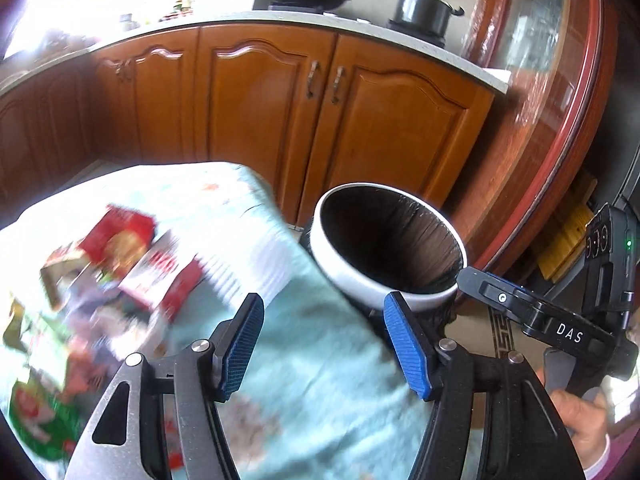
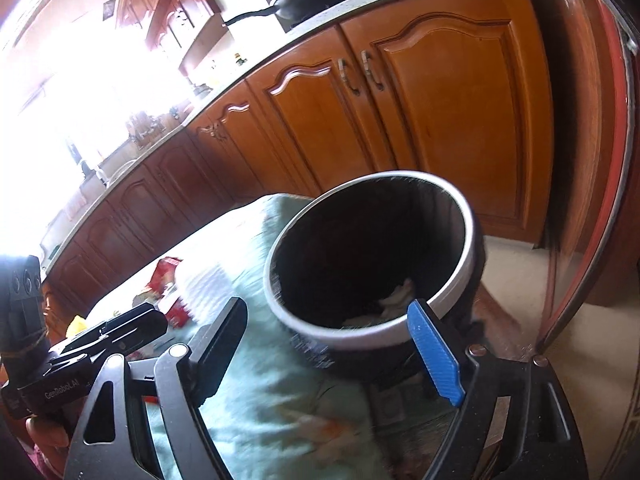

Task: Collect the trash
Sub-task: 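Move both open tools back over the trash pile, then grasp the orange wrapper with the left tool while the right tool grasps the foam net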

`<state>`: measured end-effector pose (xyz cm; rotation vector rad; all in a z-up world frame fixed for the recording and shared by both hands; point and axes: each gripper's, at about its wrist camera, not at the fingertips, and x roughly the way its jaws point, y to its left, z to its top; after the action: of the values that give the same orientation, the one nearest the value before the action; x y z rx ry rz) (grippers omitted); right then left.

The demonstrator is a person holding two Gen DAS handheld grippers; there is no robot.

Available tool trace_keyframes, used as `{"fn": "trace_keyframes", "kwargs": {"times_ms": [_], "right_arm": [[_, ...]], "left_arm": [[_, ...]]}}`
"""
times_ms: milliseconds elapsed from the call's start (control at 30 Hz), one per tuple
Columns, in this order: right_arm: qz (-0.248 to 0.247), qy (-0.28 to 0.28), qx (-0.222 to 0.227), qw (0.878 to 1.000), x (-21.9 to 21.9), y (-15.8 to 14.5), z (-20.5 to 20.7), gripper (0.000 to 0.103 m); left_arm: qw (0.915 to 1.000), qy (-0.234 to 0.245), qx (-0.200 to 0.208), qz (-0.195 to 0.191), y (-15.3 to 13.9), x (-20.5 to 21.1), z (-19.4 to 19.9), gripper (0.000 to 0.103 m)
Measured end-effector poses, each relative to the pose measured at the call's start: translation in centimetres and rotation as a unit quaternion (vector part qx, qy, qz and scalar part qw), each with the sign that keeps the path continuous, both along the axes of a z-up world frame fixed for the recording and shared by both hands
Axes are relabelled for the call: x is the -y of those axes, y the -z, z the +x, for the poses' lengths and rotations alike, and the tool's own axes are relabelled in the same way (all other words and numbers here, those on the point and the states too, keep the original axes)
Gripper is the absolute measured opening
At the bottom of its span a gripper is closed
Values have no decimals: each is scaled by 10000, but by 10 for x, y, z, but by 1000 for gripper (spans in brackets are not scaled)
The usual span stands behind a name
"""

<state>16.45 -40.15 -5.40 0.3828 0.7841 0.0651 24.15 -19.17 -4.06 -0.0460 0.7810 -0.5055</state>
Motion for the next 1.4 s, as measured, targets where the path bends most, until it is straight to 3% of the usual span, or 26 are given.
{"fn": "trace_keyframes", "kwargs": {"times_ms": [300,567,833,1100,1200,1300,1333,1367,1400], "right_arm": [[149,-360,11,9992,-51,4,-23,84],[135,-786,-100,9968,-95,10,-19,84],[-33,-1066,-109,9942,-125,16,-5,84],[-365,-1078,-161,9934,-132,25,28,84],[-455,-1093,-182,9928,-135,29,45,83],[-524,-1109,-184,9923,-138,33,61,75],[-553,-1120,-199,9920,-139,35,67,71],[-580,-1144,-218,9915,-141,37,72,58],[-611,-1168,-254,9910,-142,39,77,40]], "left_arm": [[9984,-528,213,9,-10,-72,-58,64],[9944,-1044,124,-71,-11,-125,-90,68],[9925,-1215,-146,-70,-7,-142,-101,71],[9914,-1118,-674,-33,3,-132,-76,71],[9900,-1163,-793,44,10,-128,-62,68],[9894,-1128,-909,50,17,-125,-53,51],[9895,-1085,-955,31,20,-124,-50,41],[9897,-1030,-999,24,22,-124,-48,28],[9898,-987,-1028,14,23,-125,-47,25]]}}
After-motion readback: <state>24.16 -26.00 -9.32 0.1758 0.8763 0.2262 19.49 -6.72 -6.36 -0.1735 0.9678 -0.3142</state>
